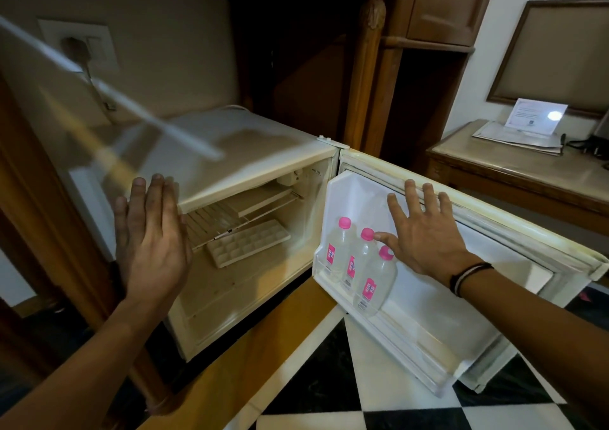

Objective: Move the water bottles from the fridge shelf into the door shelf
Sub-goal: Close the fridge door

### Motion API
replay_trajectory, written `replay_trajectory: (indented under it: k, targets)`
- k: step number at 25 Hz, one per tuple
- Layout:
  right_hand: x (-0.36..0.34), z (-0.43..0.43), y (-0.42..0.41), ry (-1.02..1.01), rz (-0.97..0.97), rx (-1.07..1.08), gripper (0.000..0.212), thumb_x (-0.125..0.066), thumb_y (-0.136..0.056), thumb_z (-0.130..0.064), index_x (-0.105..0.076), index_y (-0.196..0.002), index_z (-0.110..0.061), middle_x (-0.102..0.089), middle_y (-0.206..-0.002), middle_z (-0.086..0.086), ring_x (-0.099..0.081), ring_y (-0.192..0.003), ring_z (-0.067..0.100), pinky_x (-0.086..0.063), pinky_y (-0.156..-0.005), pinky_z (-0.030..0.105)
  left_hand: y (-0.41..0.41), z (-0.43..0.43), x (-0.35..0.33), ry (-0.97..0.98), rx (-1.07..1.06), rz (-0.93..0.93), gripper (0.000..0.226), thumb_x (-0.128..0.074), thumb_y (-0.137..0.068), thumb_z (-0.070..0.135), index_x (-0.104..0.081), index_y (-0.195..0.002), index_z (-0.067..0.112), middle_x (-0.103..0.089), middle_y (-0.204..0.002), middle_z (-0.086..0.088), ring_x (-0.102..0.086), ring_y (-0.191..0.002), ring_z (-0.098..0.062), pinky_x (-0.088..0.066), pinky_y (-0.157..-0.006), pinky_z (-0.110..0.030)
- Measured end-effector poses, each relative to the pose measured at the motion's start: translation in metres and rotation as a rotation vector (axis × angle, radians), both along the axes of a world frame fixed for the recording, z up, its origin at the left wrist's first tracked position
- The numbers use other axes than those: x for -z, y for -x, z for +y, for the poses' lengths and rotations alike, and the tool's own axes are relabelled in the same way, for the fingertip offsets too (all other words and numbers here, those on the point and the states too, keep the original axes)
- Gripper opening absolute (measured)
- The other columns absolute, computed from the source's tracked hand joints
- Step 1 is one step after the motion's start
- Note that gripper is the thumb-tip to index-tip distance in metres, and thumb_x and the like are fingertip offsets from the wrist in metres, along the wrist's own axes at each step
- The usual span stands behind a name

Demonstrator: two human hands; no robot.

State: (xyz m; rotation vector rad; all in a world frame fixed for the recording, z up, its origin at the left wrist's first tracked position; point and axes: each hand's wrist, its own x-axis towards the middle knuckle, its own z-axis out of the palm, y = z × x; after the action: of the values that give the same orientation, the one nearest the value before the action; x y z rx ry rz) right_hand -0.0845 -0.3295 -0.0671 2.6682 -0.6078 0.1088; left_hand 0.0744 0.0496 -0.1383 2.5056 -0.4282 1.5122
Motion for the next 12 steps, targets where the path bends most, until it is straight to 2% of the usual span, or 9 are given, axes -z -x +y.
replay_trajectory:
  k: [3,5,7,8,10,12]
  targets:
    - [-0.007,0.019,0.003,0.009,0.069,-0.025,0.101,-0.022,-0.084,-0.087,-0.017,-0.162,-0.023,-0.006,-0.172,0.021,-0.012,-0.156,0.049,-0.019,-0.126,0.061,0.002,0.002,-0.002,-0.028,-0.006,0.048,0.061,-0.034,-0.116,0.03,-0.034,-0.17,0.002,-0.032,-0.177,-0.018,-0.017,-0.169,-0.035,0.011,-0.138,-0.039]
    - [-0.016,0.038,0.004,0.011,0.137,-0.041,0.1,-0.034,-0.082,-0.089,-0.025,-0.158,-0.025,-0.011,-0.171,0.022,-0.017,-0.154,0.05,-0.025,-0.124,0.059,0.004,0.003,-0.004,-0.05,-0.004,0.067,0.061,-0.034,-0.116,0.031,-0.035,-0.17,0.002,-0.032,-0.177,-0.018,-0.015,-0.17,-0.033,0.01,-0.139,-0.04]
    - [-0.026,0.06,0.001,-0.015,0.205,-0.05,0.095,-0.042,-0.08,-0.088,-0.035,-0.152,-0.027,-0.022,-0.167,0.024,-0.026,-0.15,0.049,-0.031,-0.119,0.056,0.005,0.004,-0.005,-0.081,-0.005,0.067,0.061,-0.034,-0.117,0.031,-0.037,-0.169,0.0,-0.035,-0.176,-0.02,-0.017,-0.169,-0.034,0.009,-0.139,-0.04]
    - [-0.033,0.071,-0.001,-0.049,0.234,-0.062,0.092,-0.045,-0.079,-0.088,-0.04,-0.148,-0.028,-0.034,-0.161,0.023,-0.032,-0.146,0.047,-0.035,-0.115,0.055,0.005,0.006,-0.006,-0.089,-0.005,0.066,0.061,-0.034,-0.116,0.032,-0.038,-0.167,-0.002,-0.037,-0.174,-0.022,-0.019,-0.169,-0.035,0.009,-0.139,-0.039]
    - [-0.048,0.083,-0.006,-0.174,0.29,-0.112,0.089,-0.047,-0.077,-0.089,-0.045,-0.145,-0.031,-0.056,-0.143,0.011,-0.043,-0.137,0.04,-0.042,-0.107,0.05,0.008,0.008,-0.01,-0.086,0.017,0.076,0.061,-0.035,-0.116,0.031,-0.042,-0.165,-0.005,-0.042,-0.171,-0.025,-0.025,-0.166,-0.038,0.009,-0.139,-0.037]
    - [-0.069,0.091,-0.01,-0.327,0.351,-0.18,0.094,-0.046,-0.078,-0.089,-0.039,-0.153,-0.033,-0.054,-0.151,0.002,-0.045,-0.14,0.033,-0.043,-0.11,0.046,0.011,0.009,-0.012,-0.068,0.049,0.1,0.06,-0.037,-0.116,0.03,-0.044,-0.163,-0.006,-0.044,-0.169,-0.026,-0.028,-0.165,-0.038,0.006,-0.139,-0.037]
